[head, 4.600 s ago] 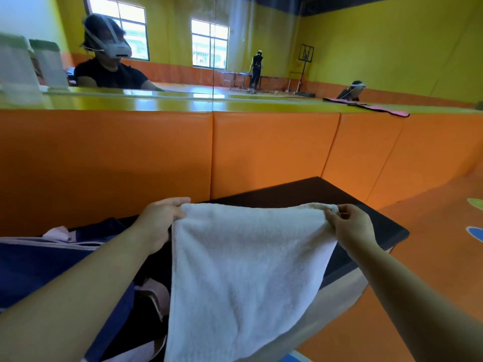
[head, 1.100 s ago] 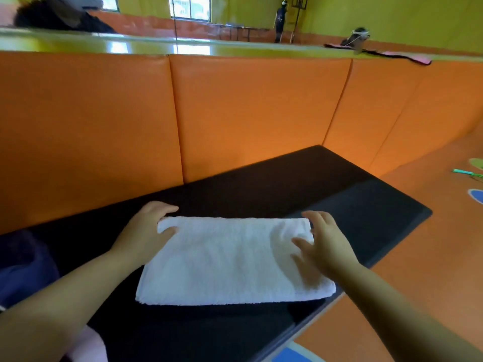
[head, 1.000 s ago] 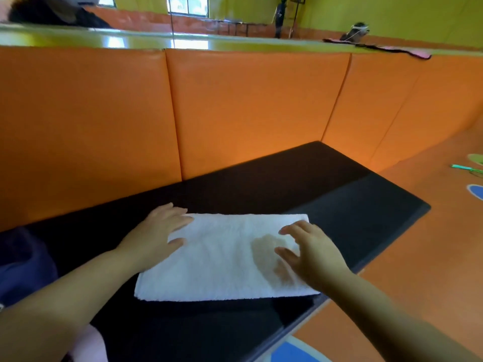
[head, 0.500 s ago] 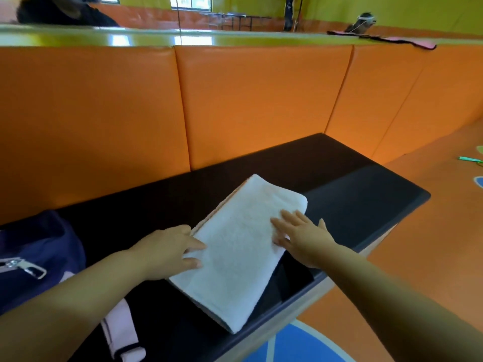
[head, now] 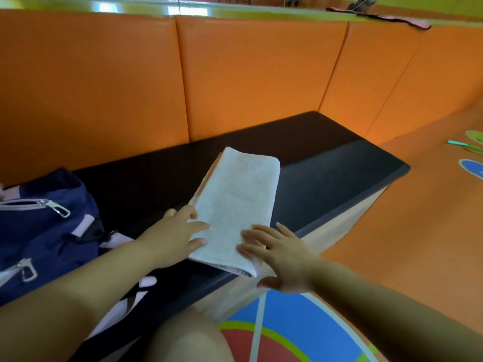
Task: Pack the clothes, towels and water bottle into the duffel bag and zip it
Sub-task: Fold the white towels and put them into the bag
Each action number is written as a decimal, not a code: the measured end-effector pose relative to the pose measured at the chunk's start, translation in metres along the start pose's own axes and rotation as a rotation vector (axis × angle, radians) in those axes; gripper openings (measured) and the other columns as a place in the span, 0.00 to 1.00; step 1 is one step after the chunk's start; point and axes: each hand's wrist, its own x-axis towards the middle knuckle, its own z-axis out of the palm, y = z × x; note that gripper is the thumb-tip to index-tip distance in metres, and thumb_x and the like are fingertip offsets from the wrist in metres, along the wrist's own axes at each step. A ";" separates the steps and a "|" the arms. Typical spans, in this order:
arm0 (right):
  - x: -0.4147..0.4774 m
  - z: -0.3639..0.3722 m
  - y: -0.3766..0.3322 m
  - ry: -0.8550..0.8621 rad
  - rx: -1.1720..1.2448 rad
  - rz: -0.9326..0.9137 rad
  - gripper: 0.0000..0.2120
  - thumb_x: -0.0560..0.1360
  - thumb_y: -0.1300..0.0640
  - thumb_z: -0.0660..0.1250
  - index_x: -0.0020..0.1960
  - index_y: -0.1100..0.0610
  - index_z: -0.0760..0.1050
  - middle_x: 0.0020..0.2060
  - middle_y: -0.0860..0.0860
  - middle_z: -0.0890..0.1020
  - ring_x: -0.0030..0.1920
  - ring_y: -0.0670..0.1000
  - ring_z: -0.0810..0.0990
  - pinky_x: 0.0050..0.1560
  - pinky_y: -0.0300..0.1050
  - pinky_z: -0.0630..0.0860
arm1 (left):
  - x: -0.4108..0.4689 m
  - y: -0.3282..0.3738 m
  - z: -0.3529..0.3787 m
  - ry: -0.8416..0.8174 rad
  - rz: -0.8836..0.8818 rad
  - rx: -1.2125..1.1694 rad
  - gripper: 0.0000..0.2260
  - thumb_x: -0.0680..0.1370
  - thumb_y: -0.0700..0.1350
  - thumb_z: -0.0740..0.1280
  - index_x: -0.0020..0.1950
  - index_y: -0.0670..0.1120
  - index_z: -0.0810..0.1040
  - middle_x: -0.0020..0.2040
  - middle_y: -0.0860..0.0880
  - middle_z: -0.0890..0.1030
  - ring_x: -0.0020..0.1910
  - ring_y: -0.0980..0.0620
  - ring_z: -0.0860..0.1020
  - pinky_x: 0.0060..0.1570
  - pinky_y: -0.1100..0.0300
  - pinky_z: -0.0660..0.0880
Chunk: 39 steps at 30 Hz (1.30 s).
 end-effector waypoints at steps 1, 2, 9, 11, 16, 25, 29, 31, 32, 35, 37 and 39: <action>-0.001 0.004 0.000 0.005 -0.006 0.019 0.37 0.72 0.46 0.69 0.75 0.42 0.53 0.77 0.47 0.54 0.77 0.52 0.47 0.73 0.63 0.42 | -0.004 0.002 0.001 -0.012 0.001 0.015 0.22 0.79 0.58 0.58 0.72 0.58 0.64 0.70 0.52 0.60 0.64 0.49 0.62 0.64 0.58 0.65; -0.001 0.006 0.000 0.018 -0.006 0.036 0.36 0.73 0.47 0.68 0.75 0.43 0.54 0.77 0.47 0.54 0.77 0.52 0.48 0.73 0.64 0.43 | -0.009 0.003 0.002 -0.027 0.003 0.019 0.23 0.78 0.60 0.58 0.73 0.58 0.63 0.71 0.52 0.59 0.66 0.48 0.61 0.66 0.58 0.64; -0.001 -0.004 -0.007 0.098 0.336 0.141 0.19 0.79 0.58 0.63 0.68 0.47 0.69 0.72 0.47 0.67 0.74 0.52 0.60 0.74 0.58 0.59 | -0.034 0.014 0.004 -0.170 -0.013 0.085 0.41 0.62 0.76 0.61 0.71 0.62 0.58 0.78 0.50 0.51 0.75 0.45 0.53 0.72 0.48 0.58; -0.002 -0.015 -0.004 0.075 0.495 0.186 0.17 0.79 0.58 0.62 0.67 0.49 0.71 0.67 0.48 0.73 0.68 0.52 0.70 0.69 0.53 0.68 | -0.035 0.015 0.005 -0.134 -0.011 0.056 0.35 0.67 0.69 0.66 0.71 0.60 0.60 0.77 0.52 0.54 0.74 0.46 0.55 0.71 0.49 0.59; -0.008 -0.033 0.004 0.099 0.721 0.291 0.10 0.79 0.54 0.61 0.59 0.51 0.75 0.56 0.49 0.80 0.55 0.49 0.78 0.63 0.50 0.74 | -0.037 0.004 0.000 0.062 0.091 -0.072 0.12 0.71 0.56 0.63 0.49 0.53 0.76 0.50 0.53 0.78 0.51 0.50 0.74 0.52 0.48 0.74; -0.009 -0.052 0.016 0.344 1.145 0.391 0.10 0.80 0.49 0.57 0.54 0.46 0.76 0.50 0.47 0.81 0.52 0.48 0.81 0.50 0.47 0.79 | -0.029 0.004 -0.047 0.156 0.046 -1.063 0.24 0.59 0.60 0.77 0.47 0.45 0.83 0.45 0.47 0.86 0.44 0.53 0.84 0.41 0.62 0.80; 0.010 -0.053 0.028 0.397 1.196 0.528 0.10 0.80 0.48 0.57 0.53 0.46 0.76 0.49 0.50 0.82 0.50 0.53 0.82 0.48 0.56 0.81 | -0.010 0.013 -0.045 0.029 -0.008 -1.250 0.26 0.61 0.53 0.78 0.56 0.50 0.78 0.51 0.49 0.85 0.49 0.54 0.83 0.43 0.62 0.81; 0.020 -0.051 0.036 0.417 1.193 0.593 0.10 0.80 0.48 0.57 0.52 0.47 0.76 0.47 0.50 0.82 0.48 0.53 0.82 0.47 0.57 0.82 | 0.006 0.016 -0.040 0.093 -0.096 -1.192 0.16 0.70 0.41 0.73 0.56 0.52 0.77 0.53 0.49 0.84 0.50 0.53 0.83 0.50 0.56 0.80; 0.025 -0.049 0.040 0.432 1.176 0.622 0.10 0.80 0.48 0.58 0.51 0.48 0.77 0.46 0.50 0.82 0.47 0.53 0.82 0.48 0.56 0.81 | 0.015 0.015 -0.036 0.125 -0.136 -1.167 0.14 0.73 0.38 0.71 0.56 0.52 0.77 0.53 0.49 0.83 0.51 0.52 0.83 0.54 0.52 0.79; 0.040 -0.042 0.055 0.445 1.025 0.692 0.10 0.79 0.47 0.59 0.49 0.51 0.76 0.45 0.50 0.82 0.46 0.52 0.81 0.49 0.50 0.78 | 0.039 0.011 -0.027 0.161 -0.202 -1.123 0.12 0.75 0.38 0.68 0.56 0.50 0.77 0.53 0.48 0.83 0.52 0.50 0.82 0.53 0.52 0.78; 0.048 -0.038 0.066 0.424 0.890 0.727 0.13 0.79 0.46 0.59 0.48 0.53 0.75 0.44 0.51 0.81 0.45 0.52 0.80 0.46 0.48 0.76 | 0.051 0.011 -0.022 0.158 -0.212 -1.081 0.10 0.76 0.40 0.68 0.56 0.51 0.77 0.53 0.49 0.83 0.51 0.52 0.82 0.51 0.53 0.79; 0.055 -0.034 0.076 0.394 0.828 0.757 0.14 0.79 0.45 0.58 0.46 0.54 0.74 0.42 0.50 0.80 0.43 0.52 0.78 0.42 0.46 0.74 | 0.061 0.012 -0.016 0.164 -0.211 -1.035 0.10 0.76 0.42 0.68 0.54 0.54 0.76 0.52 0.51 0.83 0.50 0.54 0.82 0.52 0.52 0.79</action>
